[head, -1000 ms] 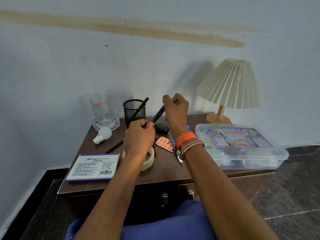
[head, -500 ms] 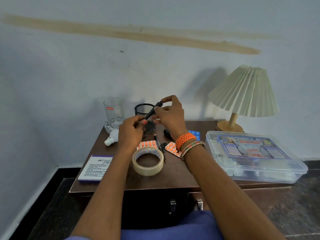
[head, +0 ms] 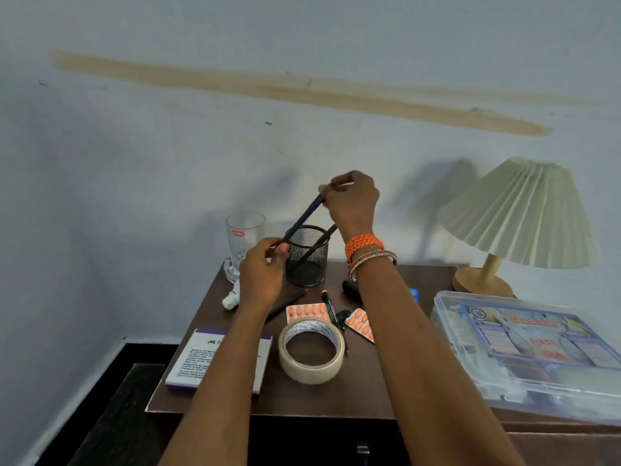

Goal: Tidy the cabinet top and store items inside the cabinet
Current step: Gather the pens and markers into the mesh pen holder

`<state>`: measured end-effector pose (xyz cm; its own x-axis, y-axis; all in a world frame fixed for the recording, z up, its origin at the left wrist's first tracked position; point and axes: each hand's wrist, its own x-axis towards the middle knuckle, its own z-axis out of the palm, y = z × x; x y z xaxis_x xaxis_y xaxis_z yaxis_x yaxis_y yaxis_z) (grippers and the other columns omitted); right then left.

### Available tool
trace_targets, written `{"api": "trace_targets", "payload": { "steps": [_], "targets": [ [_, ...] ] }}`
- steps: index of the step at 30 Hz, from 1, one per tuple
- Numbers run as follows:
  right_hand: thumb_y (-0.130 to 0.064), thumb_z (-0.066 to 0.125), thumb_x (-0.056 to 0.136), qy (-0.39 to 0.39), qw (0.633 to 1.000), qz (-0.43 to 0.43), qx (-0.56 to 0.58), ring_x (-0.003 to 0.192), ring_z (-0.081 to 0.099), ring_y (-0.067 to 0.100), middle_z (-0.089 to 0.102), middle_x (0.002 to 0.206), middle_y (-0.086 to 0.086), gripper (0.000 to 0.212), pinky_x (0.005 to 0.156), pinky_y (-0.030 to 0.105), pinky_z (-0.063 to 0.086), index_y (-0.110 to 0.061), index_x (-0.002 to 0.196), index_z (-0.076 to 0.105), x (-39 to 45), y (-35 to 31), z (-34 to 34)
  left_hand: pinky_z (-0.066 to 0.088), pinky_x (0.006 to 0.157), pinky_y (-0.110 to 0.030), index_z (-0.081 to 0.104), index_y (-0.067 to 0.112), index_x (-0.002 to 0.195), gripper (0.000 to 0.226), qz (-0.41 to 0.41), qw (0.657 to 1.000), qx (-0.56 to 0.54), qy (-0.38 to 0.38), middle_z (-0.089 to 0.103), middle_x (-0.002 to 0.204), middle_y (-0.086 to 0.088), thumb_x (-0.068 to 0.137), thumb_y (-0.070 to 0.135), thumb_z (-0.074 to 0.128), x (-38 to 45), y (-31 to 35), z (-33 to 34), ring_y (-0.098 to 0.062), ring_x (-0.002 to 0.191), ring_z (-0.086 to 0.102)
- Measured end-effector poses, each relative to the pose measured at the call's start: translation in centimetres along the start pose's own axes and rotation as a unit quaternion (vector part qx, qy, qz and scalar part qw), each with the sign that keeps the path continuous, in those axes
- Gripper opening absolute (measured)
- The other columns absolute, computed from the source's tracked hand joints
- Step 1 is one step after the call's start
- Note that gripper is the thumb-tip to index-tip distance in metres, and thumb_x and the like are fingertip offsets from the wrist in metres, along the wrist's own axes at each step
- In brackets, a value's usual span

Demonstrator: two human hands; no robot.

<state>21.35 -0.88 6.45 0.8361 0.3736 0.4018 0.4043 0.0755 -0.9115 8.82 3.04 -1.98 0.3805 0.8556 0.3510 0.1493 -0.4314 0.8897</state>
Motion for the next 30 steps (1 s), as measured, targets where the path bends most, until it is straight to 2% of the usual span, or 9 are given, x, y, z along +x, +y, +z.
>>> {"api": "trace_targets", "payload": {
  "steps": [3, 4, 6, 9, 12, 15, 20, 24, 30],
  "targets": [
    [-0.006, 0.068, 0.08, 0.097, 0.991, -0.089, -0.016, 0.084, 0.061, 0.028, 0.058, 0.072, -0.004, 0.011, 0.077, 0.037, 0.052, -0.008, 0.08, 0.057, 1.0, 0.1, -0.3, 0.045, 0.086, -0.029, 0.061, 0.016, 0.114, 0.021, 0.0, 0.998, 0.06, 0.009, 0.063, 0.12, -0.008, 0.095, 0.017, 0.052, 0.5, -1.4, -0.4, -0.025, 0.112, 0.057],
    [-0.004, 0.066, 0.081, 0.104, 0.988, -0.112, -0.019, 0.076, 0.06, 0.021, 0.059, 0.072, -0.003, 0.009, 0.075, 0.029, 0.051, -0.006, 0.081, 0.057, 1.2, 0.2, -0.3, 0.047, 0.089, -0.032, 0.061, 0.017, 0.113, 0.02, 0.002, 0.997, 0.071, 0.009, 0.063, 0.12, -0.008, 0.095, 0.017, 0.052, 0.5, -1.6, -0.7, -0.026, 0.113, 0.056],
    [-0.003, 0.064, 0.083, 0.09, 0.986, -0.13, -0.049, 0.064, 0.051, 0.004, 0.061, 0.074, 0.002, 0.005, 0.065, 0.003, 0.039, -0.001, 0.084, 0.059, 1.3, 0.6, -0.2, 0.05, 0.094, -0.039, 0.062, 0.018, 0.11, 0.018, 0.013, 0.996, 0.084, 0.004, 0.064, 0.116, -0.007, 0.095, 0.018, 0.052, 0.5, -1.8, -1.0, -0.025, 0.111, 0.057],
    [-0.003, 0.063, 0.084, 0.056, 0.988, -0.11, -0.088, 0.062, 0.043, -0.003, 0.062, 0.08, 0.006, 0.005, 0.056, -0.003, 0.032, 0.0, 0.087, 0.06, 1.4, 2.1, 0.4, 0.051, 0.087, -0.036, 0.063, 0.019, 0.106, 0.017, 0.04, 0.993, 0.108, -0.013, 0.063, 0.106, -0.002, 0.095, 0.021, 0.05, 0.3, -1.5, -1.4, -0.014, 0.098, 0.053],
    [-0.005, 0.063, 0.082, 0.019, 0.989, -0.07, -0.128, 0.066, 0.047, 0.004, 0.065, 0.085, 0.007, 0.005, 0.058, 0.004, 0.035, -0.004, 0.087, 0.061, 1.3, 3.2, 1.6, 0.049, 0.081, -0.032, 0.063, 0.019, 0.106, 0.018, 0.061, 0.989, 0.133, -0.02, 0.057, 0.097, 0.004, 0.096, 0.022, 0.049, 0.2, -1.1, -1.7, -0.011, 0.091, 0.051],
    [-0.008, 0.062, 0.08, 0.013, 0.988, -0.042, -0.148, 0.083, 0.059, 0.022, 0.068, 0.089, 0.008, 0.006, 0.069, 0.026, 0.044, -0.009, 0.085, 0.062, 1.3, 4.0, 2.6, 0.041, 0.074, -0.025, 0.064, 0.019, 0.102, 0.017, 0.059, 0.987, 0.148, -0.025, 0.061, 0.094, 0.004, 0.096, 0.022, 0.048, 0.1, -1.4, -1.1, -0.012, 0.088, 0.053],
    [-0.013, 0.062, 0.082, -0.001, 0.982, -0.012, -0.188, 0.098, 0.058, 0.025, 0.069, 0.095, 0.004, 0.005, 0.086, 0.039, 0.047, -0.015, 0.086, 0.064, 1.3, 5.6, 3.0, 0.039, 0.068, -0.022, 0.066, 0.017, 0.097, 0.016, 0.07, 0.989, 0.13, -0.021, 0.068, 0.092, 0.002, 0.095, 0.019, 0.051, 0.2, -1.9, 0.0, -0.009, 0.082, 0.054],
    [-0.019, 0.055, 0.09, -0.01, 0.976, -0.013, -0.216, 0.11, 0.055, 0.025, 0.066, 0.11, 0.001, 0.014, 0.091, 0.038, 0.038, -0.018, 0.097, 0.066, 1.2, 6.0, 2.9, 0.039, 0.067, -0.024, 0.066, 0.017, 0.096, 0.016, 0.084, 0.988, 0.131, -0.022, 0.068, 0.088, 0.003, 0.094, 0.02, 0.051, 0.4, -1.8, 0.1, -0.009, 0.08, 0.055],
    [-0.018, 0.048, 0.091, -0.112, 0.961, 0.068, -0.242, 0.123, 0.047, 0.03, 0.057, 0.129, 0.006, 0.035, 0.104, 0.043, 0.032, -0.027, 0.122, 0.061, 1.8, 6.0, 2.5, 0.04, 0.068, -0.021, 0.066, 0.017, 0.099, 0.016, 0.085, 0.987, 0.137, -0.025, 0.07, 0.09, 0.001, 0.095, 0.019, 0.05, 0.4, -1.9, -0.1, -0.009, 0.081, 0.056]
  ]
}}
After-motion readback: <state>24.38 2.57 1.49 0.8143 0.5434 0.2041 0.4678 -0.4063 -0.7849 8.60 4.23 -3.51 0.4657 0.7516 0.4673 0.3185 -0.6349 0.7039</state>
